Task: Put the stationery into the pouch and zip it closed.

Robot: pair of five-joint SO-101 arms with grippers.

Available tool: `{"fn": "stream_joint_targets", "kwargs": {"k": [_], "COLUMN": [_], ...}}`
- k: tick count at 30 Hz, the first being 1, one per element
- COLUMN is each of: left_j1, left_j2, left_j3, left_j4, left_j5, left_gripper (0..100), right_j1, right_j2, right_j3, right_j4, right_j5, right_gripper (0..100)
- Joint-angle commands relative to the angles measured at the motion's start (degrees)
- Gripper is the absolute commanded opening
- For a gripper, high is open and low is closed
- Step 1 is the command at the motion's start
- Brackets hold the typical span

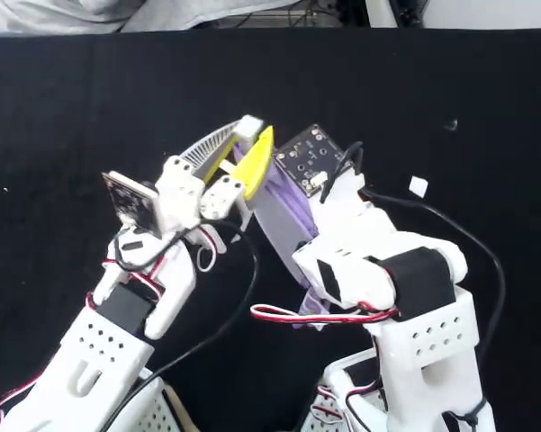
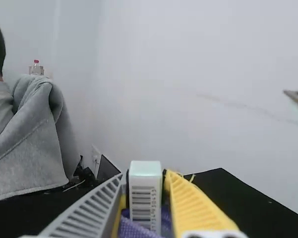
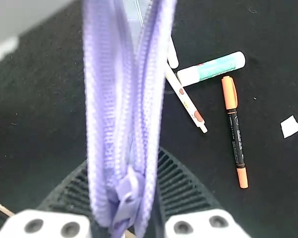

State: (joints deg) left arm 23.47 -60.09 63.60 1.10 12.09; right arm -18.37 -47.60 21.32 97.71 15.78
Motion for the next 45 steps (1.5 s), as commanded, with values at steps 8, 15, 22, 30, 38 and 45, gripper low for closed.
{"fn": "stream_joint_targets", "kwargs": {"k": [8,15,22,30,38,45], "left_j1": [-5.6,-5.6,-5.0,-5.7,-16.7,-22.7], "left_j2": [1.7,1.6,-2.5,-7.7,0.7,10.8], "left_j3": [-15.9,-21.3,-24.7,-24.0,-23.6,-23.5], "left_j4": [23.5,27.4,27.7,32.6,32.4,32.4], "left_j5": [9.4,9.3,9.5,9.1,9.5,9.4], "left_gripper": [22,22,22,22,22,22], "right_j1": [0.8,0.9,1.0,1.0,3.1,7.4], "right_j2": [0.5,0.7,0.7,0.7,0.3,0.6], "right_j3": [1.7,1.6,1.6,1.6,1.0,-7.4], "right_j4": [-0.2,-0.3,-0.3,-0.3,-0.1,3.1], "right_j5": [0.6,0.6,0.6,0.6,0.6,0.7], "right_gripper": [1.1,1.1,1.1,1.1,1.1,1.1]}}
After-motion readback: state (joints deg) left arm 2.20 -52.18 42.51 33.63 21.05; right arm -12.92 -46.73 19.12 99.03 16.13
